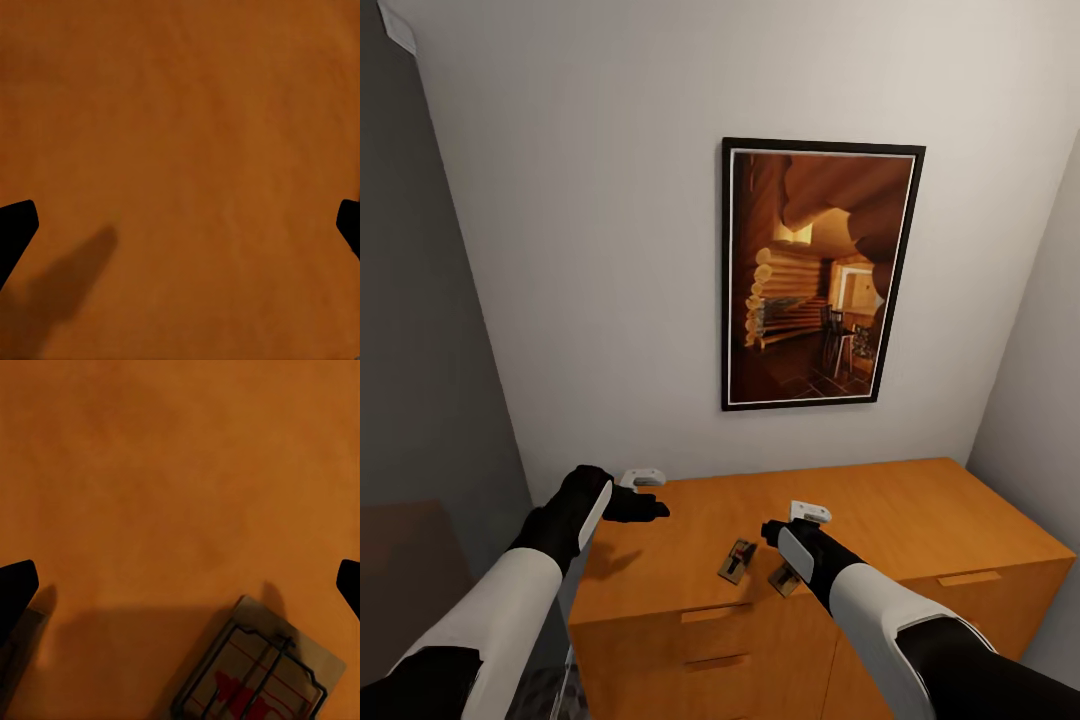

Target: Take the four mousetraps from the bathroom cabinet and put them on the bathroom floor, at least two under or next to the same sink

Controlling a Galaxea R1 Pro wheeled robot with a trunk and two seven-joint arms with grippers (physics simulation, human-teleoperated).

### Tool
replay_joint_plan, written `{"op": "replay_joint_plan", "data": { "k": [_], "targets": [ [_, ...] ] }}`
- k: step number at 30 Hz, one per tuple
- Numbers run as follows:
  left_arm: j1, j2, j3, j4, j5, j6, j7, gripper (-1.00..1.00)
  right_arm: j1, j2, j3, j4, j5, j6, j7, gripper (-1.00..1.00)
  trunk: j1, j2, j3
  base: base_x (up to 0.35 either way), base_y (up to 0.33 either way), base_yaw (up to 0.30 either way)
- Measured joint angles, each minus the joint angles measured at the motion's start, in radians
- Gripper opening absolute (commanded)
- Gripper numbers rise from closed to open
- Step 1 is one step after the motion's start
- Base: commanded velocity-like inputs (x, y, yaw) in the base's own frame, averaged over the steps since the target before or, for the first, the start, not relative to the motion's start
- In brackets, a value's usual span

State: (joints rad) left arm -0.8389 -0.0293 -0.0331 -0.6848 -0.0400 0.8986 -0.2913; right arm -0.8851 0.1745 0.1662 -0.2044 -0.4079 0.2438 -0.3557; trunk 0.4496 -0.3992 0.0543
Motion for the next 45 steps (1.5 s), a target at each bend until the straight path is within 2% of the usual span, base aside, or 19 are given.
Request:
{"op": "replay_joint_plan", "data": {
  "k": [45],
  "targets": [
    [0.0, 0.0, 0.002, 0.003, 0.002, -0.01, -0.001, 1.0, 0.003, 0.0, -0.001, 0.002, 0.003, 0.0, -0.016, 1.0, 0.0, 0.0, 0.0, 0.0, 0.0, 0.0]
  ]
}}
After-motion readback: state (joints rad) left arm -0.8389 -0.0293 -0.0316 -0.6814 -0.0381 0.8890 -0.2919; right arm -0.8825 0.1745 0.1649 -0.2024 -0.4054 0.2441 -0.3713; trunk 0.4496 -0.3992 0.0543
